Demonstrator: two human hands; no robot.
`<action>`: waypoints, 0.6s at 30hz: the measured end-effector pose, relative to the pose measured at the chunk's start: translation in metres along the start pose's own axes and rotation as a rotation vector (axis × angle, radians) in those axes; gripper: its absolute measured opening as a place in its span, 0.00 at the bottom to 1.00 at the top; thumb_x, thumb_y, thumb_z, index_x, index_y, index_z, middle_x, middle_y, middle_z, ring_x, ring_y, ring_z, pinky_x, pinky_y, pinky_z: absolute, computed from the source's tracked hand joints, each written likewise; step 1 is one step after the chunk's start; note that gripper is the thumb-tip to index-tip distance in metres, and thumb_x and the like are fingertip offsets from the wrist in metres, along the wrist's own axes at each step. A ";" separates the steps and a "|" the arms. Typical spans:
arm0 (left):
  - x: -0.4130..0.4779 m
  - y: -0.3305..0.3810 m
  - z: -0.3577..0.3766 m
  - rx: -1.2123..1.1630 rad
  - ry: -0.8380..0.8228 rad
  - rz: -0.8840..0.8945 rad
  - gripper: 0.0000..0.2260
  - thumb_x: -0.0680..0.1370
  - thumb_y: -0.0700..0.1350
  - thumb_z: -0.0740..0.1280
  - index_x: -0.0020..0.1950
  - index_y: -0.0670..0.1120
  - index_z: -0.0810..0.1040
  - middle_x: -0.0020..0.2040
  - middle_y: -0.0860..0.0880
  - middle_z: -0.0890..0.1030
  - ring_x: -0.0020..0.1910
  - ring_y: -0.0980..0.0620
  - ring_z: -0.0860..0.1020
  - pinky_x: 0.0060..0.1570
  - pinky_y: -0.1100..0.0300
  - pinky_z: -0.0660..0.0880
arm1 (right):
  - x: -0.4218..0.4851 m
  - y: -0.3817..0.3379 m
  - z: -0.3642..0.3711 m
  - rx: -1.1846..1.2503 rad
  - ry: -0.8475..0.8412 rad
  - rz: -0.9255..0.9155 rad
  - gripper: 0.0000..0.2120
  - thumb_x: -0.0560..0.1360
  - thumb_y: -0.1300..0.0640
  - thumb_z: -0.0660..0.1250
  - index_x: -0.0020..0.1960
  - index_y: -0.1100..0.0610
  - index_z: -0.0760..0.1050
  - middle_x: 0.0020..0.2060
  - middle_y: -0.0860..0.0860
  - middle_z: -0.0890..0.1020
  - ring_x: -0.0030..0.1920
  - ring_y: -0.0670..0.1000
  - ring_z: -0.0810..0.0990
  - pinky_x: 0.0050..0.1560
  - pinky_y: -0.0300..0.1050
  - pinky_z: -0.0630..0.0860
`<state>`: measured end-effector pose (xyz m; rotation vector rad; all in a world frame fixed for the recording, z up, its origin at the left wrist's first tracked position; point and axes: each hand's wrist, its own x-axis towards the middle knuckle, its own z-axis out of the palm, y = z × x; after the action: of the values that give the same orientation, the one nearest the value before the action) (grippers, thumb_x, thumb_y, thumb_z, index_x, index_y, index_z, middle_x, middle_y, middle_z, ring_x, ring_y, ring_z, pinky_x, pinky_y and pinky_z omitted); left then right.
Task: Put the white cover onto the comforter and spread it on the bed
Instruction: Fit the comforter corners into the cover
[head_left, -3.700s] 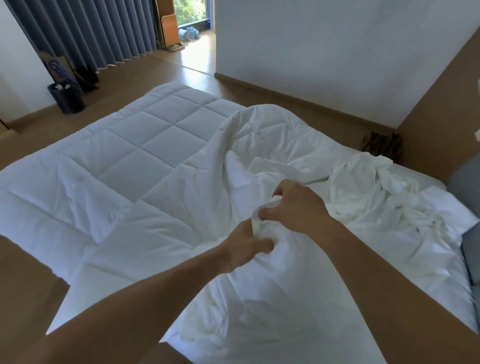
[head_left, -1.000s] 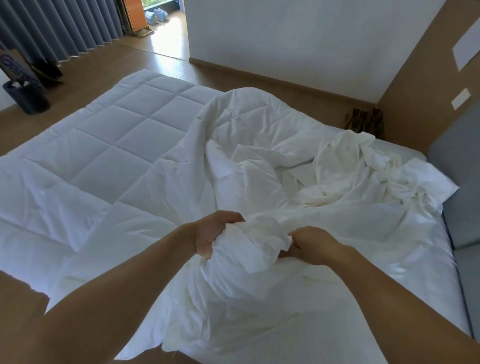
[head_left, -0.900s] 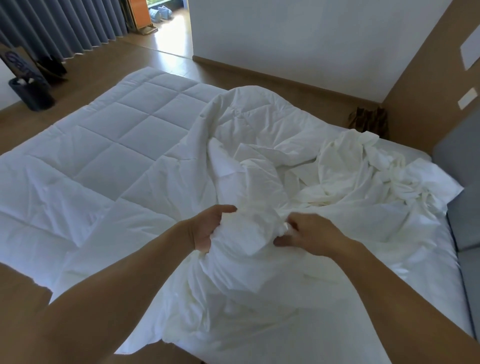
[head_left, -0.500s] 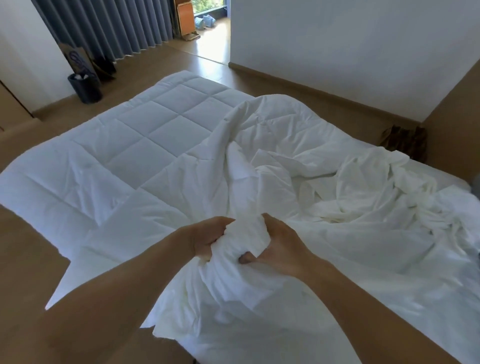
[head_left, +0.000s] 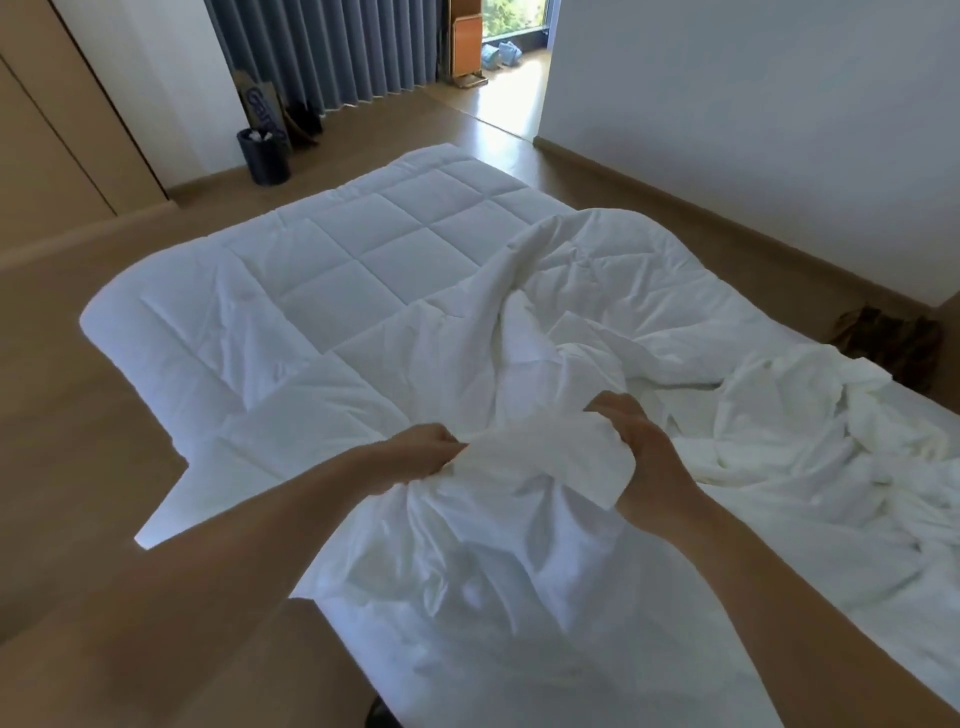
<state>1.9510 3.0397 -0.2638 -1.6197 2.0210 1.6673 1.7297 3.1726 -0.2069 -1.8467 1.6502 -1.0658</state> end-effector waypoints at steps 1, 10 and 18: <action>-0.001 -0.007 0.003 -0.027 -0.082 -0.060 0.23 0.69 0.63 0.67 0.54 0.47 0.79 0.52 0.47 0.81 0.47 0.47 0.78 0.47 0.56 0.72 | -0.005 0.003 0.002 -0.020 -0.011 -0.002 0.04 0.66 0.56 0.68 0.40 0.48 0.75 0.42 0.40 0.73 0.46 0.50 0.70 0.46 0.44 0.71; -0.006 0.023 0.025 0.104 0.107 0.373 0.17 0.80 0.49 0.67 0.69 0.50 0.74 0.62 0.47 0.79 0.61 0.48 0.78 0.57 0.58 0.73 | -0.049 -0.002 0.025 -0.083 -0.103 0.341 0.15 0.61 0.40 0.76 0.40 0.48 0.80 0.40 0.51 0.80 0.46 0.56 0.79 0.50 0.56 0.77; -0.030 0.013 0.067 0.182 -0.471 0.302 0.16 0.83 0.57 0.59 0.69 0.60 0.73 0.70 0.55 0.72 0.68 0.50 0.71 0.68 0.54 0.69 | -0.090 -0.031 0.039 -0.273 -0.070 0.243 0.21 0.67 0.61 0.75 0.36 0.42 0.65 0.32 0.41 0.70 0.36 0.44 0.70 0.37 0.44 0.65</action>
<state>1.9198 3.1077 -0.2642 -0.7971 2.1484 1.6844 1.7800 3.2591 -0.2295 -1.7607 1.9972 -0.6947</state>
